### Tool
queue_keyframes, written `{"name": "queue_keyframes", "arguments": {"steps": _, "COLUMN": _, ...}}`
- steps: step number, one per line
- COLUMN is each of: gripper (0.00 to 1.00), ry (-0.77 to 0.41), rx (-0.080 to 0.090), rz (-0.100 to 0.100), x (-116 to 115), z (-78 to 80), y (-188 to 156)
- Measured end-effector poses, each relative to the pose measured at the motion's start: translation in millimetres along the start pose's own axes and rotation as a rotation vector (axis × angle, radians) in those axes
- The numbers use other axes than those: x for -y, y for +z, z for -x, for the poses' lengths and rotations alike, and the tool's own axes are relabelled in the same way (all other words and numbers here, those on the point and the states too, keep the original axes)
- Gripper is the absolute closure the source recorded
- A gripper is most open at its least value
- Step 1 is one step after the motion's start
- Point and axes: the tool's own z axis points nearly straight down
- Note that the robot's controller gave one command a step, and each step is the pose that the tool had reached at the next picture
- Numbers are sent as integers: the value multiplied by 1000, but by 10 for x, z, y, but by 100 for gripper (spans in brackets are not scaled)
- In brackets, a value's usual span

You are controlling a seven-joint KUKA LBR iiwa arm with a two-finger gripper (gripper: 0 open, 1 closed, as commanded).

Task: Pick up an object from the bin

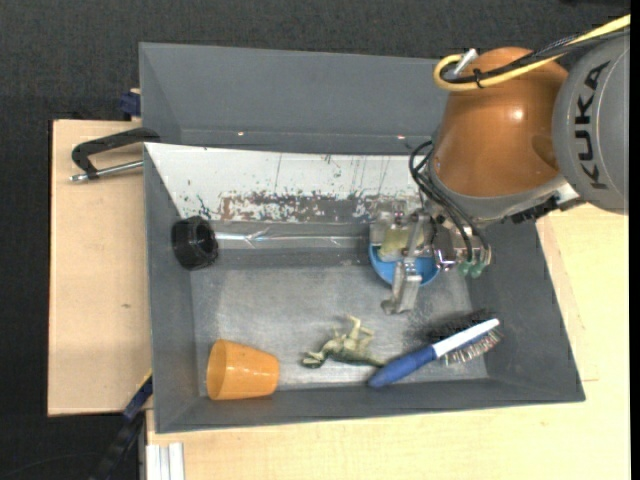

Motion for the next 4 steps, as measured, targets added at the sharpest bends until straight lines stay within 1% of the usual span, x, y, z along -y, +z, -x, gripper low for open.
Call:
{"name": "queue_keyframes", "arguments": {"steps": 1, "gripper": 0, "ry": -69, "rx": -7, "rz": -3, "x": 739, "z": 241, "y": 1075}}
{"name": "queue_keyframes", "arguments": {"steps": 2, "gripper": 0, "ry": -74, "rx": 7, "rz": 1, "x": 943, "z": 572, "y": 1569}}
{"name": "queue_keyframes", "arguments": {"steps": 3, "gripper": 100, "ry": -75, "rx": -2, "rz": 0, "x": 937, "z": 549, "y": 1555}}
{"name": "queue_keyframes", "arguments": {"steps": 4, "gripper": 100, "ry": -74, "rx": 11, "rz": -5, "x": 1327, "z": 11, "y": -33}}
